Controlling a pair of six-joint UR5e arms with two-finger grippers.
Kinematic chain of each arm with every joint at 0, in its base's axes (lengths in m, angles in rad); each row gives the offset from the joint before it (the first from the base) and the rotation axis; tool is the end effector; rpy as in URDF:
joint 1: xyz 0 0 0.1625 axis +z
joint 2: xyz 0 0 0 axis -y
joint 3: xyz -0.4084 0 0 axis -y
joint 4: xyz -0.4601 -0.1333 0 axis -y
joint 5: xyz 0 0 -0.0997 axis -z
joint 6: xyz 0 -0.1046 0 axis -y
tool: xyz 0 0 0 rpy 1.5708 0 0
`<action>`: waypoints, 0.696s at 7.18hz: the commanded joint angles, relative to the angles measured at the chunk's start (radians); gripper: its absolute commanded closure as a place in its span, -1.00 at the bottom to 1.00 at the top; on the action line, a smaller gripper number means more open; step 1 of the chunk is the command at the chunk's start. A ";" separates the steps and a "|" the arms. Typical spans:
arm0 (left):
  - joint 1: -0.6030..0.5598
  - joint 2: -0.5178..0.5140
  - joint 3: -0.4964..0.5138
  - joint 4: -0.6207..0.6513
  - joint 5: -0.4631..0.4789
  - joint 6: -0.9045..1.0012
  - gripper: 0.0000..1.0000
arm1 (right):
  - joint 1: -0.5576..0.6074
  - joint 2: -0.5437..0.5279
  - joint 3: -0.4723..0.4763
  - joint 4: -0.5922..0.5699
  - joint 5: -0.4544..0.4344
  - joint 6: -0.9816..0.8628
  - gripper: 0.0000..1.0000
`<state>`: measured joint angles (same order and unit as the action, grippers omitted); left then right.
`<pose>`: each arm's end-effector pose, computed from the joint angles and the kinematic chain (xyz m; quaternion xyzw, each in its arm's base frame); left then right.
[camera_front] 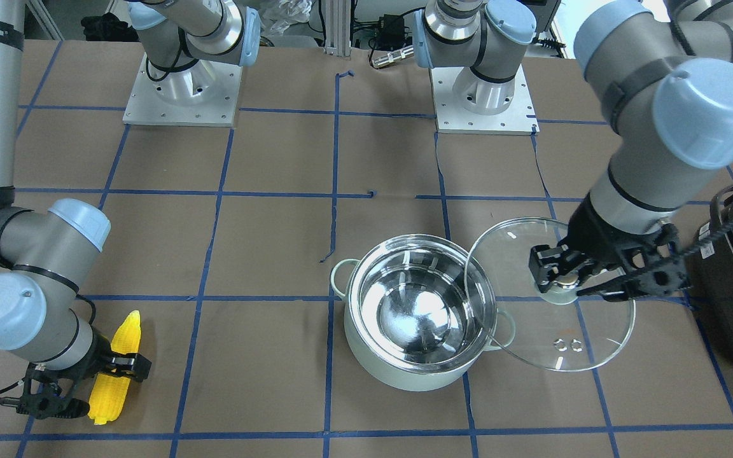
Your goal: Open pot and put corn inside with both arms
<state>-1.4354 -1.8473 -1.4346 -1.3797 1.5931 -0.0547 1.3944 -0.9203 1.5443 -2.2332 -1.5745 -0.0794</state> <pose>-0.0391 -0.6835 0.3917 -0.0952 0.9951 -0.0249 0.0122 0.0037 -0.7364 0.1180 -0.0485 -0.9986 0.0188 0.0043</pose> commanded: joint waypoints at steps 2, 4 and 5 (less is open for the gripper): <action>0.205 -0.038 -0.090 0.089 -0.022 0.293 0.90 | 0.015 -0.047 -0.035 0.015 -0.004 0.013 1.00; 0.272 -0.075 -0.250 0.355 -0.021 0.438 0.95 | 0.174 -0.061 -0.155 0.123 -0.054 0.143 1.00; 0.282 -0.088 -0.291 0.396 -0.022 0.440 0.95 | 0.280 -0.064 -0.244 0.227 -0.047 0.290 1.00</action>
<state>-1.1770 -1.9175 -1.6584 -1.0754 1.5723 0.3502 1.5555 -0.9776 1.3971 -2.1097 -1.6117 0.0630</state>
